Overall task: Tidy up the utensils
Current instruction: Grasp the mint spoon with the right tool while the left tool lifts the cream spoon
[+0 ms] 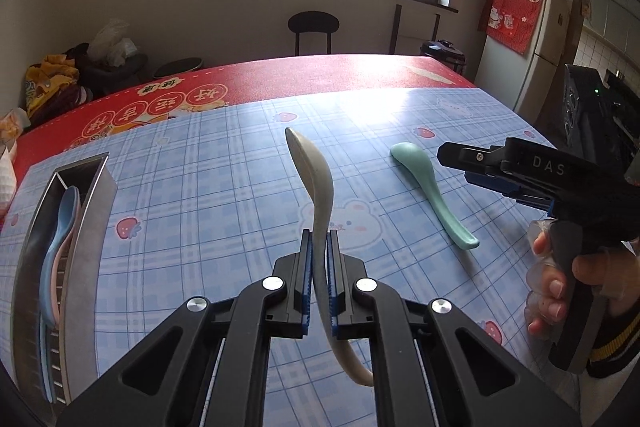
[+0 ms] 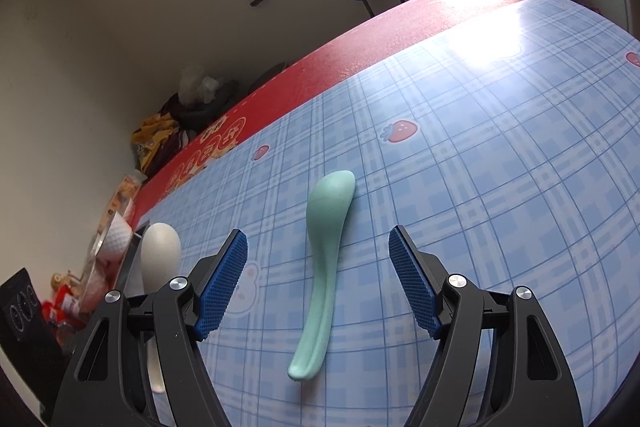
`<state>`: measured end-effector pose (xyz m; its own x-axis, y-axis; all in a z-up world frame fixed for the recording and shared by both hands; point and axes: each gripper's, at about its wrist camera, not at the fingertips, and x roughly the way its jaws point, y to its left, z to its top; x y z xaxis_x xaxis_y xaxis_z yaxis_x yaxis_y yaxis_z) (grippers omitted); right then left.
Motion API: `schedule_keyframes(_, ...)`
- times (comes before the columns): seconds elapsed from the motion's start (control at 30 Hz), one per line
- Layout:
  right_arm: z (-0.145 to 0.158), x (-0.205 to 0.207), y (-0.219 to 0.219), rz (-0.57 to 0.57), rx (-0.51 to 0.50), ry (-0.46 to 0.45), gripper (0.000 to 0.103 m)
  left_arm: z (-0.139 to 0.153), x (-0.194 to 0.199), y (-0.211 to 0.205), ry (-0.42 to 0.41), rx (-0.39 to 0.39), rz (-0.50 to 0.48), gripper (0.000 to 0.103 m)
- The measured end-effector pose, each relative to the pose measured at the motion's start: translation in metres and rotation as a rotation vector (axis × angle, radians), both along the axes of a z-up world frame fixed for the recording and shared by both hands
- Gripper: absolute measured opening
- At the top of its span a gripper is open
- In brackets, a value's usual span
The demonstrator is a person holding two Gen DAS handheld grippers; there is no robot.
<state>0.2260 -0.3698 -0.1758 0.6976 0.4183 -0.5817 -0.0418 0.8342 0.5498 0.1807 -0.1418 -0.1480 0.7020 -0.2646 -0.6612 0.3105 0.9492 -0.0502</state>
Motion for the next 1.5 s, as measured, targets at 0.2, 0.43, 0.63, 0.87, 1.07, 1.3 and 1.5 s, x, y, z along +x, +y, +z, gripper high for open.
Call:
schedule_keyframes(0.2, 0.000, 0.002, 0.014, 0.065, -0.062, -0.001, 0.054, 0.001, -0.008, 0.022, -0.031, -0.085, 0.020, 0.007)
schedule_keyframes(0.43, -0.001, 0.006, 0.030, 0.102, -0.139, 0.016, 0.042, -0.001, -0.005, 0.040, 0.014, -0.182, 0.029, 0.007)
schedule_keyframes(0.63, -0.001, 0.006, 0.024, 0.059, -0.117, 0.041, 0.040, -0.007, 0.000, 0.051, 0.046, -0.204, 0.062, 0.007)
schedule_keyframes(0.87, 0.000, 0.004, 0.027, 0.045, -0.236, 0.113, 0.035, -0.001, -0.003, 0.057, 0.034, -0.231, 0.060, 0.007)
schedule_keyframes(1.07, -0.004, 0.007, 0.045, 0.056, -0.374, 0.130, 0.032, 0.003, -0.005, 0.059, 0.028, -0.243, 0.061, 0.007)
schedule_keyframes(1.3, -0.005, 0.010, 0.067, 0.086, -0.529, 0.114, 0.026, 0.004, -0.007, 0.061, 0.026, -0.254, 0.054, 0.007)
schedule_keyframes(1.5, -0.002, 0.009, 0.080, 0.124, -0.599, 0.105, 0.014, 0.006, -0.008, 0.061, 0.023, -0.257, 0.057, 0.007)
